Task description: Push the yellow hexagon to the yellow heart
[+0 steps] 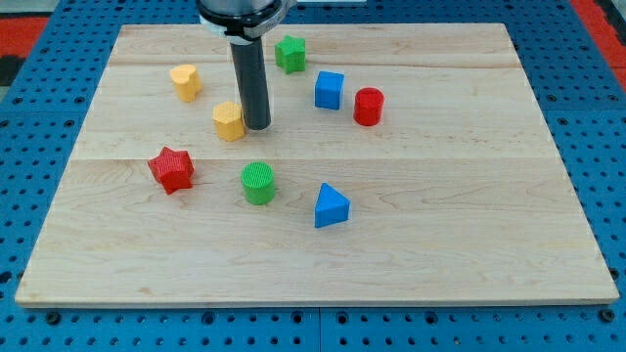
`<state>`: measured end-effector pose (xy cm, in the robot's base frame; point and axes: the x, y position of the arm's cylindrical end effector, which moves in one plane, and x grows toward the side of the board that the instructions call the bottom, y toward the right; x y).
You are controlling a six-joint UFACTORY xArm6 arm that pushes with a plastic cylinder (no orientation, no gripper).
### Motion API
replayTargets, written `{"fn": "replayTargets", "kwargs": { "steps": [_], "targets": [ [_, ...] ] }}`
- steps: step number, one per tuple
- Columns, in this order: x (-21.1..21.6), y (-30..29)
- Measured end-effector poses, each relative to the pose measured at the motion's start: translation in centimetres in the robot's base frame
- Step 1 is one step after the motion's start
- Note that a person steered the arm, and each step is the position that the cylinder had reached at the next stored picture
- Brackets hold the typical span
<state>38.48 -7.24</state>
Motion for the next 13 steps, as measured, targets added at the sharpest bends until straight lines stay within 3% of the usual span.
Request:
{"fn": "replayTargets", "kwargs": {
  "steps": [4,6,8,13],
  "targets": [
    [-0.5,-3.1],
    [3.1,-3.1],
    [3.1,-5.1],
    [-2.5,-4.9]
  ]
}}
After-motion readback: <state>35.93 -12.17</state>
